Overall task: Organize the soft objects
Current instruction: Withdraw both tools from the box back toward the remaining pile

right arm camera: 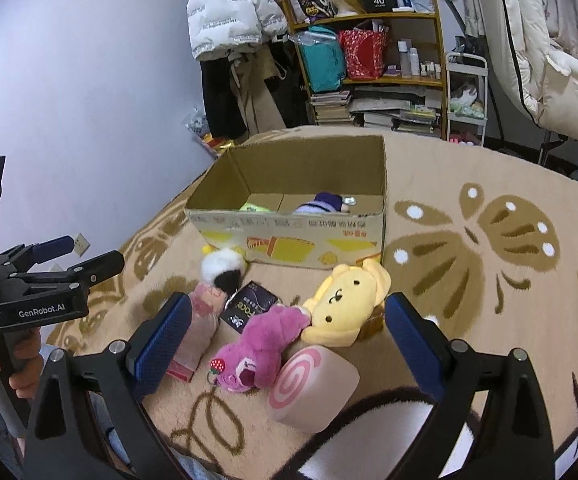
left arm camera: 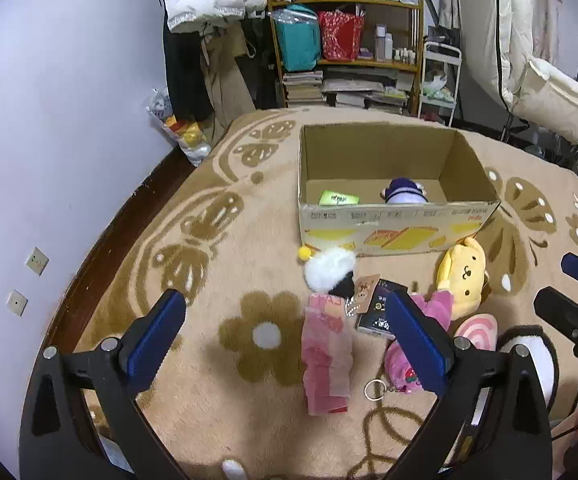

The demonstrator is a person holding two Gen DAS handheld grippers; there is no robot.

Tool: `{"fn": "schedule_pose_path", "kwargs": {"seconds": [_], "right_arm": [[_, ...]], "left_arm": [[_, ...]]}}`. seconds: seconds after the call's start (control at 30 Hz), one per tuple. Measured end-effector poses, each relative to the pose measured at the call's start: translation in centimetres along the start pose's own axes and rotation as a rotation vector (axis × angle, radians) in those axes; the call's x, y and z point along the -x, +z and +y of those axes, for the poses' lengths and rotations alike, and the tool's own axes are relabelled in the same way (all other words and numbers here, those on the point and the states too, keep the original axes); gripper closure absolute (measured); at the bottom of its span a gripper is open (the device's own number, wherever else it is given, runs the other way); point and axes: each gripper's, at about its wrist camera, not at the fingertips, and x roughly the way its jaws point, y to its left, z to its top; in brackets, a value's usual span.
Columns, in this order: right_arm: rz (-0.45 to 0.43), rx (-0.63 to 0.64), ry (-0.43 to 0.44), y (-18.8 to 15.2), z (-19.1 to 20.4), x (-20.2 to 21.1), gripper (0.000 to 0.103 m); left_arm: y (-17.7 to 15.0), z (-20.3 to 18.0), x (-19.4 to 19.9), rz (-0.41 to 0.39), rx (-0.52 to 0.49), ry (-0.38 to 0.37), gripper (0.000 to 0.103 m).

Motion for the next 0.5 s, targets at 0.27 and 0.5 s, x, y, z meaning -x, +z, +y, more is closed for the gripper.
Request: {"fn": "schedule_pose_path", "kwargs": {"seconds": [0.27, 0.5], "right_arm": [[0.074, -0.03, -0.004, -0.8, -0.6, -2.1, 0.002], [0.152, -0.085, 0.003, -1.5, -1.6, -4.2, 0.004]], "left_arm": [[-0.3, -0.1, -2.4, 0.088, 0.0, 0.0, 0.004], [-0.6, -0.4, -4.8, 0.163, 0.009, -0.004, 0.004]]}}
